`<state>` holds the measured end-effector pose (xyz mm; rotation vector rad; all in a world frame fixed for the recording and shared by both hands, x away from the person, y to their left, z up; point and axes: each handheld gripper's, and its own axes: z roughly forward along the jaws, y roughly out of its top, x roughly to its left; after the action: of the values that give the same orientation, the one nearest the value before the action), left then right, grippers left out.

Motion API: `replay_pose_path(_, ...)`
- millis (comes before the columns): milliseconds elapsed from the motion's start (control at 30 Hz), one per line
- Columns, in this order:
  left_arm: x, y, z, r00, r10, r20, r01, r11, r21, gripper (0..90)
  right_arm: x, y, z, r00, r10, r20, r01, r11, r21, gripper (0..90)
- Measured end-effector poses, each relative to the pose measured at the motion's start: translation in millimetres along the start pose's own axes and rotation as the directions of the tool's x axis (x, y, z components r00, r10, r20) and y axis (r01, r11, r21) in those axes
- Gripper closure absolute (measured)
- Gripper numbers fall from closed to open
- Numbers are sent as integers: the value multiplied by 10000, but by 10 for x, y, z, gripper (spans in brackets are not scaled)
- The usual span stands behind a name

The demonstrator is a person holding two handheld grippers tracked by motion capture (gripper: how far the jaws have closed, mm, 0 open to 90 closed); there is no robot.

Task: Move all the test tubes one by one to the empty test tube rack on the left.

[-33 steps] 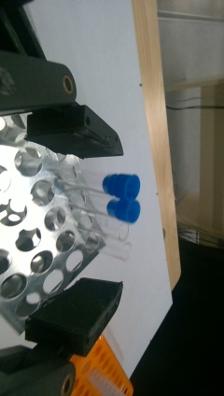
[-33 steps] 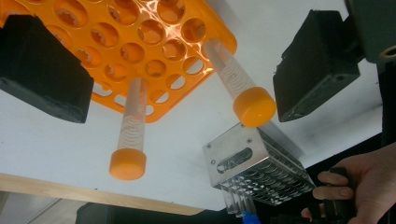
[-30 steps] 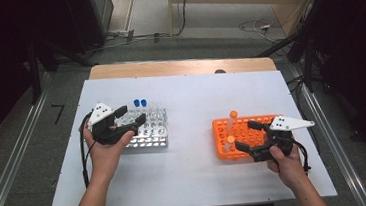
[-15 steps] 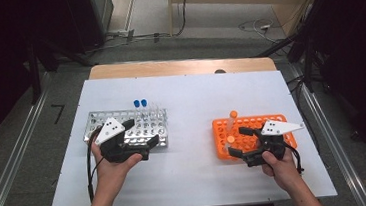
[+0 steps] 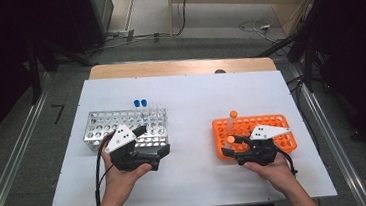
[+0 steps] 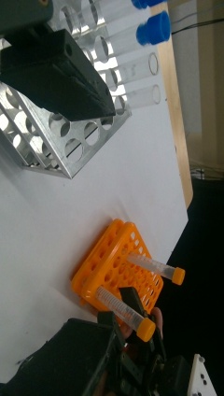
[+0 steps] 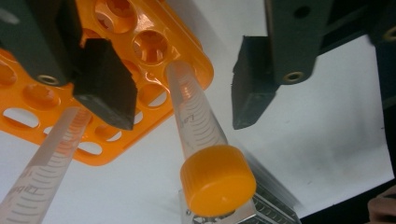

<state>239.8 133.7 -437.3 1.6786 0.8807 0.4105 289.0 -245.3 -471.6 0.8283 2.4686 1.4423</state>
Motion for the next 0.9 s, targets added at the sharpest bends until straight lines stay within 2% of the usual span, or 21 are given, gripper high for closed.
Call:
replay_pose_path(100, -38, -12, 32, 9999, 83, 83, -83, 9999, 96, 0, 8, -33, 38, 9999, -162, 38, 162, 9998, 70, 521)
replay_pose_path(233, -60, -23, 59, 9998, 108, 151, -111, 9998, 163, 0, 21, -62, 85, 9990, -444, 16, 444, 9986, 304, 578)
replay_pose_path(400, -82, -34, 81, 9997, 103, 224, -109, 9997, 226, 0, 23, -72, 99, 9979, -594, 268, 589, 9981, 192, 699)
replay_pose_path(633, -103, -46, 112, 9995, 106, 283, -114, 9995, 281, 0, 38, -57, 82, 9961, -746, 464, 741, 9972, 119, 720)
replay_pose_path(900, -118, -42, 115, 9993, 114, 349, -125, 9994, 314, 0, 85, 50, -18, 9950, -649, 755, 680, 9969, -397, 721)
